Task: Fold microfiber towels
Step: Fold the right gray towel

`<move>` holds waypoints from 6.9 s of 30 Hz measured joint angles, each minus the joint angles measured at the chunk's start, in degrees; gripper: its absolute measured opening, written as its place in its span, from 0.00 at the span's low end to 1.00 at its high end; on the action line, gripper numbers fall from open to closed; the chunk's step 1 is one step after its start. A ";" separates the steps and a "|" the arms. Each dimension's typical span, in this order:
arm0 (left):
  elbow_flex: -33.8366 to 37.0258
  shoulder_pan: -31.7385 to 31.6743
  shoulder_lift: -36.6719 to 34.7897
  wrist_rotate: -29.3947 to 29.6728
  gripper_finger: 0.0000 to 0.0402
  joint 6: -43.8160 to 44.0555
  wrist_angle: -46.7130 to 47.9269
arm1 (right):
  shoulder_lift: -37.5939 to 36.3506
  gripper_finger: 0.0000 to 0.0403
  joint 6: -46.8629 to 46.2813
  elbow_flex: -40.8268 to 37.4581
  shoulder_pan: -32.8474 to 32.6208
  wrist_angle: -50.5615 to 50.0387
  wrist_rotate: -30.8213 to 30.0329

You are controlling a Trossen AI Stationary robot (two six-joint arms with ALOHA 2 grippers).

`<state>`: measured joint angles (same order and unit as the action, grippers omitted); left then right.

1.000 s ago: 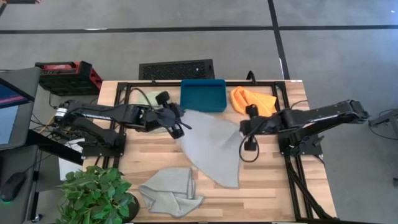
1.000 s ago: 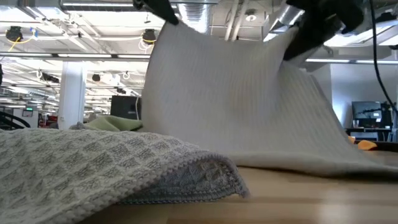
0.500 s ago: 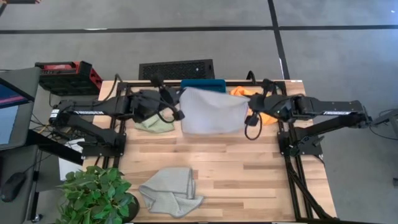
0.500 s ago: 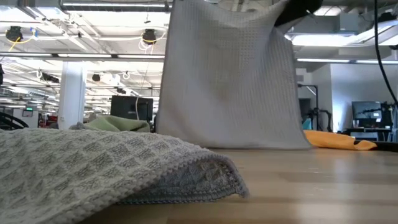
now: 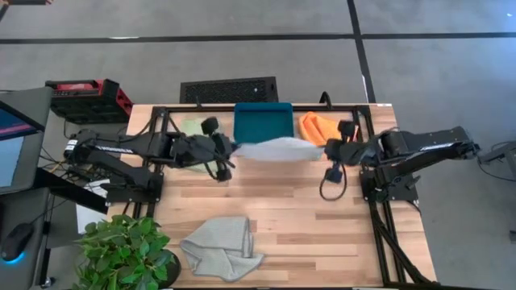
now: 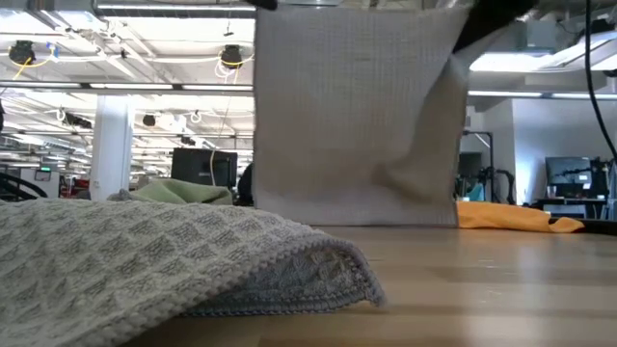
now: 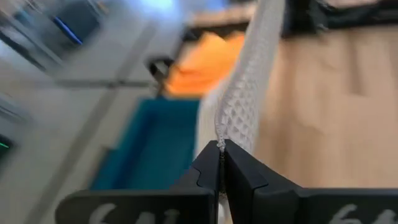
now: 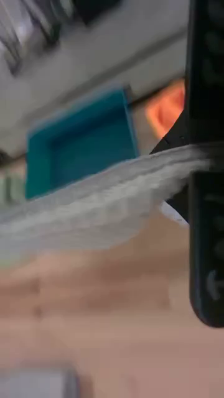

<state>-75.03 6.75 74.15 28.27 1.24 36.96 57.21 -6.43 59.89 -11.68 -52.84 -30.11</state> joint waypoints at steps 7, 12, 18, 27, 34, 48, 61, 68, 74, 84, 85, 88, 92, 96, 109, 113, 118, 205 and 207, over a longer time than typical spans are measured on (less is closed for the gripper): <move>4.91 3.04 0.21 -7.35 0.00 15.40 5.32 | 3.16 0.01 -10.55 -4.61 -6.72 -0.66 9.15; 7.52 7.21 0.72 -8.61 0.00 21.53 5.21 | 6.74 0.01 -15.00 -5.00 -11.76 -0.41 13.28; 12.40 12.63 1.94 -11.60 0.00 28.99 1.89 | 12.25 0.01 -20.43 -5.08 -17.48 2.41 13.74; 16.89 17.37 8.80 -14.97 0.00 36.59 -1.16 | 18.76 0.01 -25.24 -12.45 -19.82 20.26 20.75; 16.97 17.85 15.53 -18.52 0.00 38.45 -3.84 | 21.94 0.01 -31.29 -17.15 -19.13 27.31 23.20; 16.86 9.90 17.40 -9.02 0.00 38.11 -4.36 | 23.76 0.01 -28.21 -17.17 -6.76 16.11 22.16; 16.83 -4.04 17.40 -6.56 0.00 30.06 -4.41 | 23.02 0.03 -15.24 -17.14 6.83 13.37 21.08; 16.79 -9.86 17.86 -6.95 0.00 26.51 -6.69 | 23.02 0.03 -9.56 -17.12 13.15 12.80 19.56; 16.79 -12.53 17.86 -8.77 0.00 23.38 -8.39 | 23.02 0.03 -6.59 -17.10 17.14 12.66 19.80; 16.79 -14.12 17.86 -8.63 0.02 23.45 -8.10 | 23.02 0.09 -6.54 -17.12 19.40 13.65 19.72; 16.80 -14.26 17.86 -8.30 0.03 24.01 -7.95 | 23.02 0.10 -6.54 -17.12 19.34 14.00 19.71; 16.81 -14.92 17.86 -8.07 0.10 24.09 -7.90 | 23.02 0.15 -5.22 -17.14 19.29 15.51 19.70; 16.89 -15.40 18.79 -7.19 0.22 21.82 -8.09 | 23.04 0.22 -3.59 -17.14 19.19 17.30 19.53; 16.92 -15.53 19.93 -6.57 0.33 19.38 -8.60 | 23.04 0.30 -3.35 -17.14 19.18 17.68 19.61; 16.83 -9.97 15.42 -14.09 0.41 9.67 -11.82 | 22.93 0.43 6.67 -15.44 7.82 15.37 35.84; 16.83 -7.30 14.26 -14.03 0.42 9.30 -11.45 | 22.93 0.42 3.45 -15.44 2.72 14.67 34.51; 16.83 -4.86 14.15 -14.01 0.42 9.87 -11.13 | 24.57 0.41 2.77 -16.79 -1.45 16.33 32.18; 16.81 11.05 1.77 4.08 0.42 32.30 7.26 | 58.31 0.02 42.46 21.37 9.44 41.46 22.58; 16.81 11.05 1.77 4.09 0.42 32.45 7.34 | 58.31 0.03 42.46 21.37 9.46 41.17 22.58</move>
<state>-58.22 17.80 75.92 32.36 33.69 44.29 115.52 36.03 81.25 -2.22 -11.67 -7.53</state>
